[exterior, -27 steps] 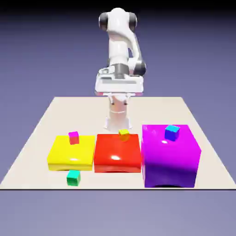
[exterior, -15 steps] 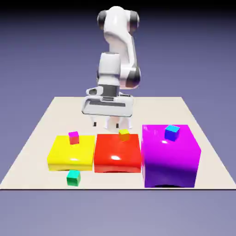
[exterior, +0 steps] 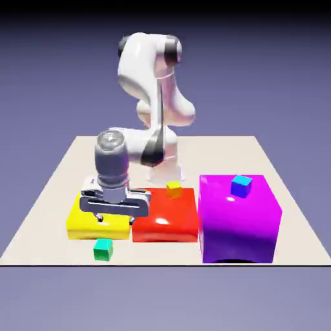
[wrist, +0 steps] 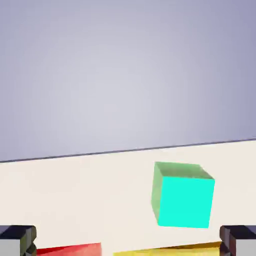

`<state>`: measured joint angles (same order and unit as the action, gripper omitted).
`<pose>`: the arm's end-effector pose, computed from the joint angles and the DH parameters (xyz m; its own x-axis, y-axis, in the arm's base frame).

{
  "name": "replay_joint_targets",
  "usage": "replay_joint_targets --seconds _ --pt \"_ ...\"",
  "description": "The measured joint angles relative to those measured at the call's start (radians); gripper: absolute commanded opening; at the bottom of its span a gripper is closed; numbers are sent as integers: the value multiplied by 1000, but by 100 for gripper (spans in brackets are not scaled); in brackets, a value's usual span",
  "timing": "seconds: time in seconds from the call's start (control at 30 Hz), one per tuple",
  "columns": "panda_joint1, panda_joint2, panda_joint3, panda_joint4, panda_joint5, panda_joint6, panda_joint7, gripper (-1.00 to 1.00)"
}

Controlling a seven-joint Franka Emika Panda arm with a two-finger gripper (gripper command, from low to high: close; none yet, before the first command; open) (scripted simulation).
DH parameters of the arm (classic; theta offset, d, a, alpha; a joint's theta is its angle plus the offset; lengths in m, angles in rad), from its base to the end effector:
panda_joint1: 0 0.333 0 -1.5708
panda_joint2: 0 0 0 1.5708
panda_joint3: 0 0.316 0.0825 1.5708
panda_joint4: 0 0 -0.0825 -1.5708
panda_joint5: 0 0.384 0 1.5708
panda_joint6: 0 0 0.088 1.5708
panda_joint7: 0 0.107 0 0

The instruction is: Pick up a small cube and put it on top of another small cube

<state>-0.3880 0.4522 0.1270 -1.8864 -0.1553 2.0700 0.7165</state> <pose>0.5796 -0.1662 0.2494 0.6073 -0.7781 -0.1603 -0.7479 -0.6280 0.2149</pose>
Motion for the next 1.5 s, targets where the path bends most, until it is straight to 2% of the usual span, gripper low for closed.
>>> replay_joint_targets --seconds 0.23,0.37,0.4,0.47,0.6,1.23,1.3,1.43,1.47,1.5 --pt "-94 240 30 217 -36 -227 -6 0" --pt "-99 295 18 141 -54 -97 8 0" --pt "-99 302 16 131 -56 -79 9 -100" --pt "-99 302 16 131 -55 -79 9 -100" --pt "-87 218 9 196 -23 -227 4 -100" --pt "119 -470 -655 -464 308 -222 325 -100" --pt "138 -483 -667 -476 314 -222 330 -100" --pt "64 -410 -571 -589 370 -48 284 -100" --pt "55 -408 -569 -593 372 -43 283 100" --pt "74 -408 -569 -593 369 -43 284 100"
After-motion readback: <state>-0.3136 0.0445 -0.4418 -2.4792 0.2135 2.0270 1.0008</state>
